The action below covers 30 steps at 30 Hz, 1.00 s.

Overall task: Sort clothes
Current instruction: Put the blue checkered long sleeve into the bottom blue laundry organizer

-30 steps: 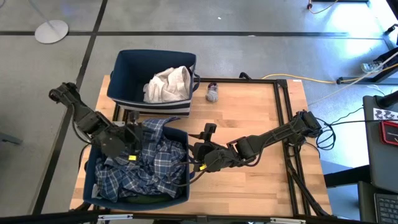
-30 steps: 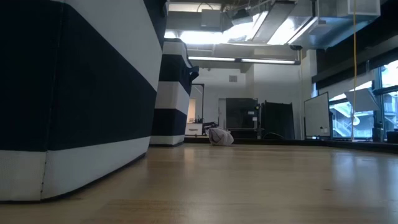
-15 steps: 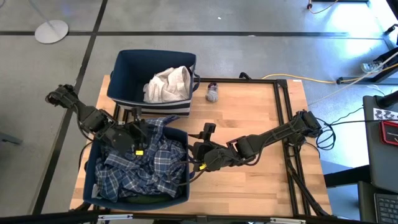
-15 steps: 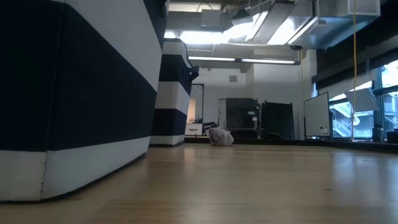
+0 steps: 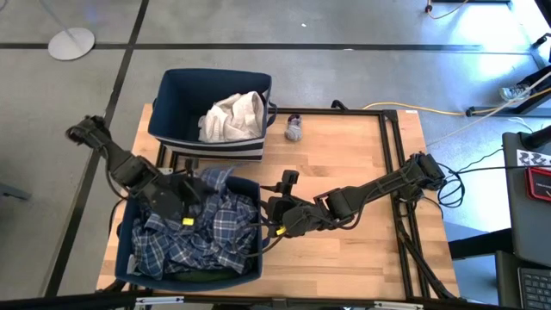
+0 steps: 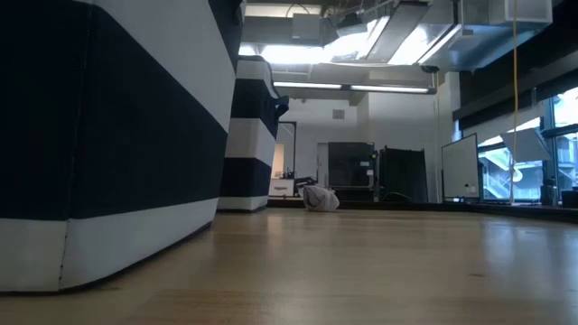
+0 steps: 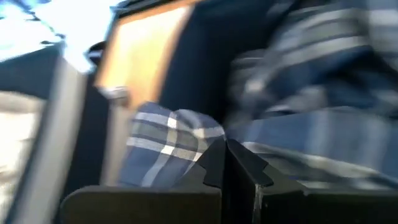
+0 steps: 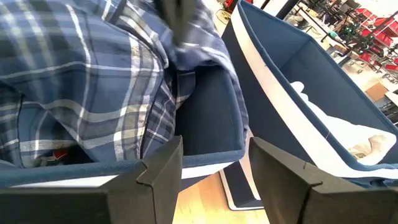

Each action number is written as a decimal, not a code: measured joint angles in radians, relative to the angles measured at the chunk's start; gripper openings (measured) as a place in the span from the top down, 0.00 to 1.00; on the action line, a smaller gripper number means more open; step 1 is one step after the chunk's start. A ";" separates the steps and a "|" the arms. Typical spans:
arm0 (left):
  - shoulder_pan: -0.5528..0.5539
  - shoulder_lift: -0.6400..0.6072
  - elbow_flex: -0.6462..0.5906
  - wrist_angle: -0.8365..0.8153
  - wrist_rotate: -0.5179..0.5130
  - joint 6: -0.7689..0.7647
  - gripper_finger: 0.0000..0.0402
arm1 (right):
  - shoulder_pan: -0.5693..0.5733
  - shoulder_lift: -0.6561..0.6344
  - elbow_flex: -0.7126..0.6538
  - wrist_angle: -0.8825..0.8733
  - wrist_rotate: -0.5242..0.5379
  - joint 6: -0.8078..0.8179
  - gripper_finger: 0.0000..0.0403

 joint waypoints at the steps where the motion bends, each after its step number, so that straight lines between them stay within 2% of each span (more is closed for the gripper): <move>1: -0.013 0.000 0.000 0.011 0.035 -0.001 1.00 | 0.000 0.000 0.000 0.000 0.000 0.000 0.54; 6: -0.074 0.000 0.000 0.030 0.219 -0.057 1.00 | 0.000 0.000 0.000 0.000 0.000 0.000 0.54; 11: -0.135 0.000 -0.046 -0.004 0.241 -0.172 1.00 | 0.000 0.000 0.000 0.000 0.000 0.000 0.54; 17: -0.169 0.000 -0.207 0.016 0.306 -0.335 1.00 | 0.000 0.000 0.000 0.000 -0.001 0.000 0.54; 22: -0.169 -0.006 -0.336 0.044 0.405 -0.467 1.00 | 0.000 0.000 0.000 0.000 -0.003 0.000 0.54; 27: -0.170 -0.007 -0.367 0.058 0.396 -0.492 0.99 | 0.000 0.000 0.000 0.003 -0.010 0.000 0.54; 30: -0.164 -0.014 -0.374 0.116 0.390 -0.411 0.99 | 0.000 0.000 0.000 0.003 -0.011 0.000 0.54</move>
